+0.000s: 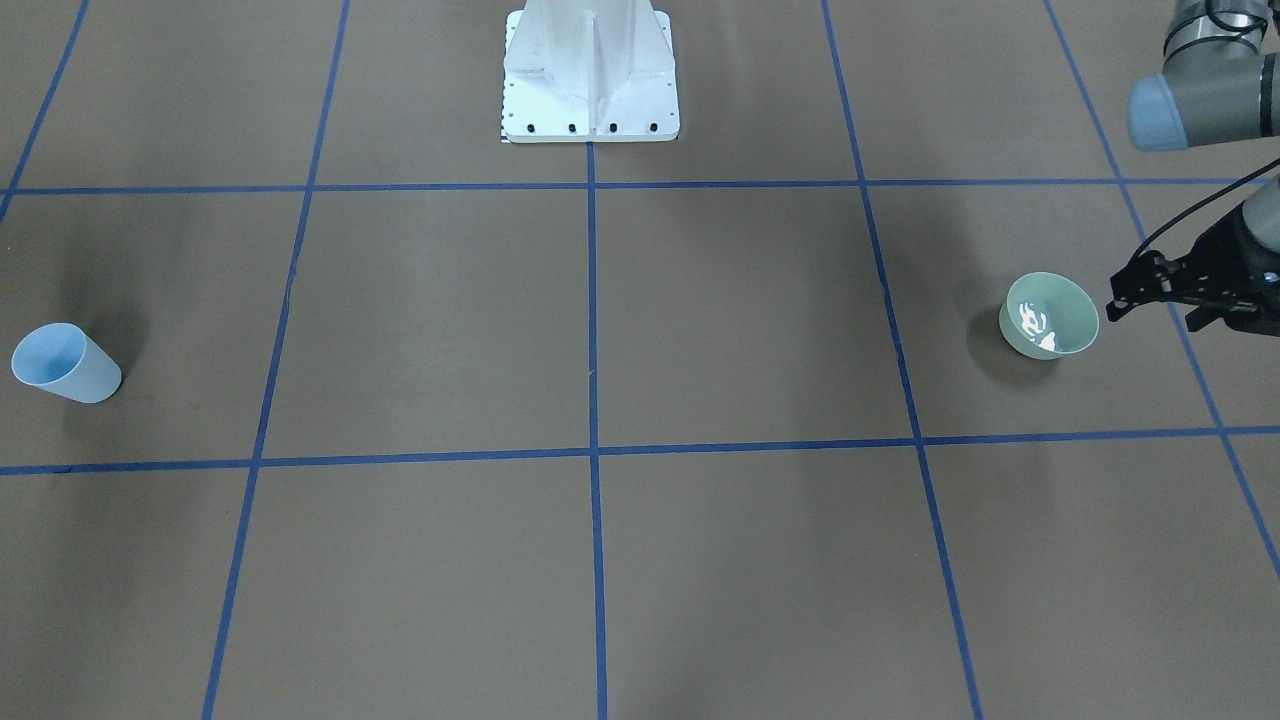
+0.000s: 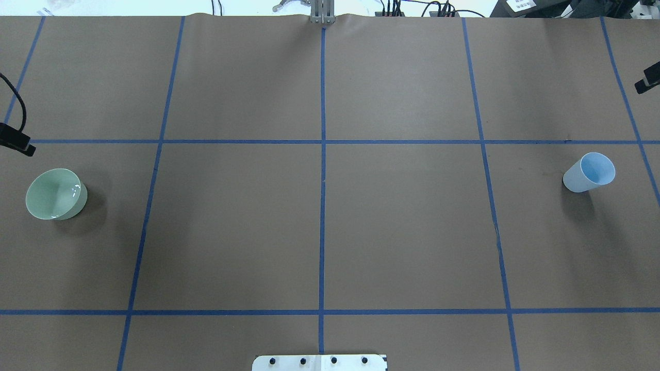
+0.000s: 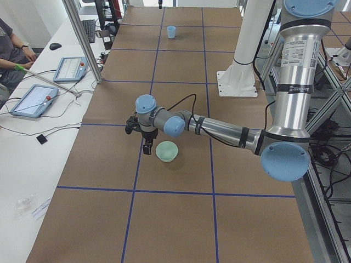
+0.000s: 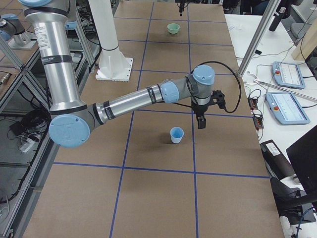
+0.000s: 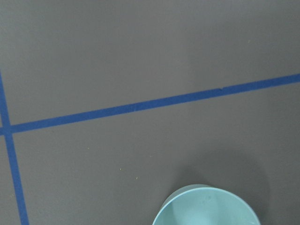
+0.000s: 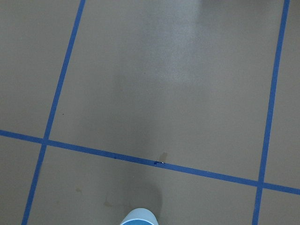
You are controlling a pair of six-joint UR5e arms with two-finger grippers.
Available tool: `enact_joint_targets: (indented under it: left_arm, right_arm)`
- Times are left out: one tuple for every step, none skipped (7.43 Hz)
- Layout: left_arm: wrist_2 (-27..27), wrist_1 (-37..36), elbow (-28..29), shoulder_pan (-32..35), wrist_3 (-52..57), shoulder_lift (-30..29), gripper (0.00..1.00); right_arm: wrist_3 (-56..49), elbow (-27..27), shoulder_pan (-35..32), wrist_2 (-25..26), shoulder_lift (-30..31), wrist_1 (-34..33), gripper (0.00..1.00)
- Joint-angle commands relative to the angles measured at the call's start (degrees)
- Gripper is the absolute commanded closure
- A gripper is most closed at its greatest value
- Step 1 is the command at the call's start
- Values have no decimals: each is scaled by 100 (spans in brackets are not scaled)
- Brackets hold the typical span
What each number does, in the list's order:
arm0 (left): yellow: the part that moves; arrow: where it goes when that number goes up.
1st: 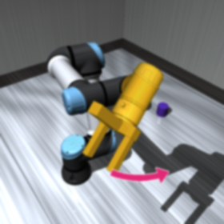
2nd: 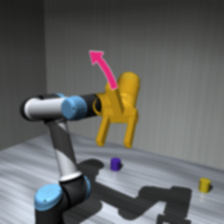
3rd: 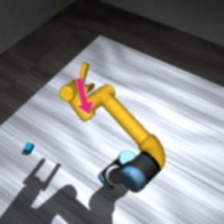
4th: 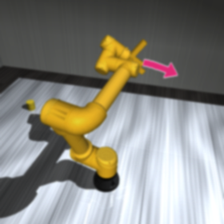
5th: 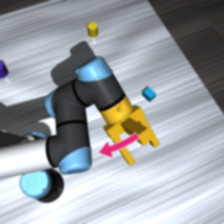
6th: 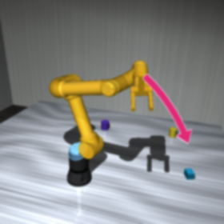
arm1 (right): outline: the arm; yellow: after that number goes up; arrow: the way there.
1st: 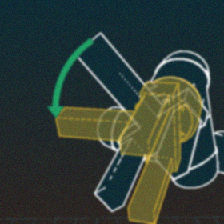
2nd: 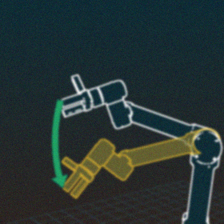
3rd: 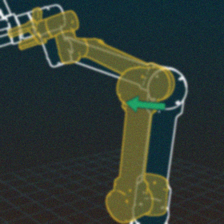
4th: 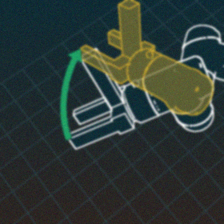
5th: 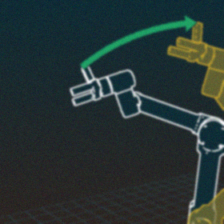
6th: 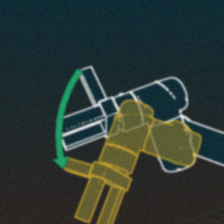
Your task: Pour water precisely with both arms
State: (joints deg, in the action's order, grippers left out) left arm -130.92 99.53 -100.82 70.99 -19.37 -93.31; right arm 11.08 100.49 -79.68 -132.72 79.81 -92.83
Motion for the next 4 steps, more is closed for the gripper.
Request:
enact_joint_targets:
  left_arm:
    - [-4, -1114, -315, 780, 1122, -195, 0]
    - [-108, -1407, -272, 1098, 1398, -188, 0]
    - [-440, -1506, 68, 1397, 1418, -153, 0]
    - [-626, -1454, 280, 1565, 1453, -127, 0]
  right_arm:
    - [-105, -275, 5, 1, 34, -69, 1]
    - [-306, -328, -39, -8, 60, -156, 1]
    - [-326, -320, -48, -8, 52, -243, 1]
    - [-326, -329, -74, -8, 52, -253, 1]
